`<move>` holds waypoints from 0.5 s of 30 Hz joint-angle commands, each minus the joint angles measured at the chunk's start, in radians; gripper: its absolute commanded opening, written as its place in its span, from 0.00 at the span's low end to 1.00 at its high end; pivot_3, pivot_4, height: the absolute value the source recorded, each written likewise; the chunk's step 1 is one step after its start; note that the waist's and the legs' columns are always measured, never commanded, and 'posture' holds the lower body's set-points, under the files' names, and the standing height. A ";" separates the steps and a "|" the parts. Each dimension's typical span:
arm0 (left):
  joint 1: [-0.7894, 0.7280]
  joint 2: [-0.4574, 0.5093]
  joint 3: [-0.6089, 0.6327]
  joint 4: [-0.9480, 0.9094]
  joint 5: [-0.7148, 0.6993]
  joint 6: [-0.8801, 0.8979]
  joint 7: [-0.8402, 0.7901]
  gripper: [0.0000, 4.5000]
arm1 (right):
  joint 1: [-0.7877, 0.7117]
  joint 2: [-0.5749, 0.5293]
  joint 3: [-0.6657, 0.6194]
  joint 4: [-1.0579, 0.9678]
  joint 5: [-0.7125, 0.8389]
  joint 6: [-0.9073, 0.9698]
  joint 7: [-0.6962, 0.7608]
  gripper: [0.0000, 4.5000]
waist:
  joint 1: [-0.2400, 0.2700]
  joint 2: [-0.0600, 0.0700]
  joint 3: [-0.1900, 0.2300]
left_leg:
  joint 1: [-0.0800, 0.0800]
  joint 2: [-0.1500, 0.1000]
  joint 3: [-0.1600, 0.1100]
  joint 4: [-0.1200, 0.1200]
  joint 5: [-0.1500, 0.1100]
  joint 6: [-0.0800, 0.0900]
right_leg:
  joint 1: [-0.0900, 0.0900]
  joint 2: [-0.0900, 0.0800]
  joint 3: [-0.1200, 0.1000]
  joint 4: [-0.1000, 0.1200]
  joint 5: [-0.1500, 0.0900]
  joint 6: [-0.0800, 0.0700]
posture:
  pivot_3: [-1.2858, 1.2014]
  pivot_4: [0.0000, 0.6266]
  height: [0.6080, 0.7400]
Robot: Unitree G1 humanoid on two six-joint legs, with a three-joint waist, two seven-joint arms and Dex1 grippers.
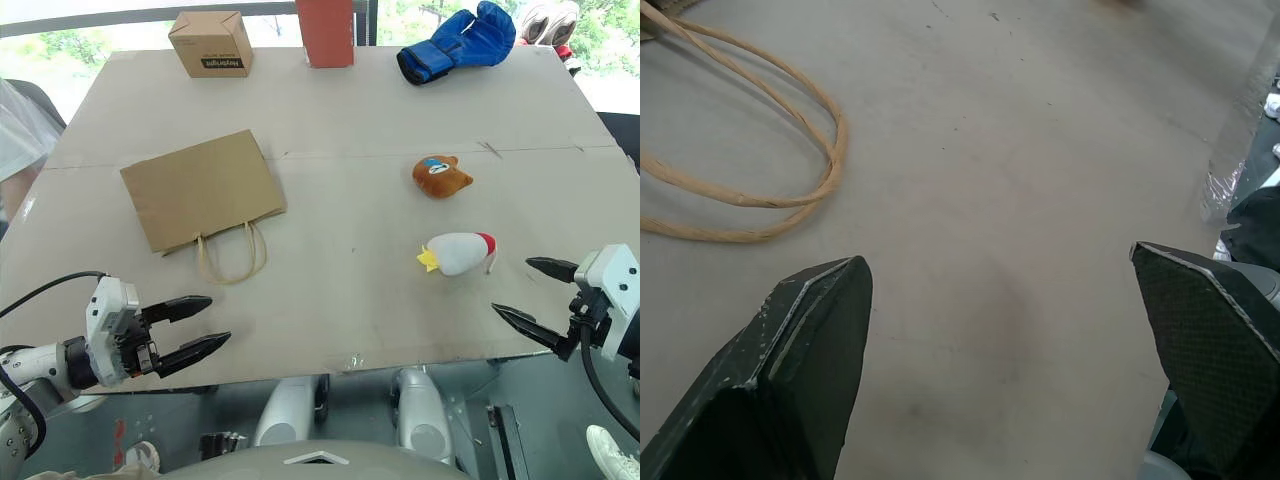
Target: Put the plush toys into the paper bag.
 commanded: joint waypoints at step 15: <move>-0.351 0.107 -0.029 0.601 0.434 -0.793 -0.050 1.00 | -0.161 0.050 0.209 -0.082 0.065 -0.079 -0.056 0.98 | 0.017 0.001 -0.002 | 0.000 0.000 0.000 0.000 0.000 0.000 | 0.000 0.000 -0.002 0.001 0.000 0.000 | 0.52 0.24 0.80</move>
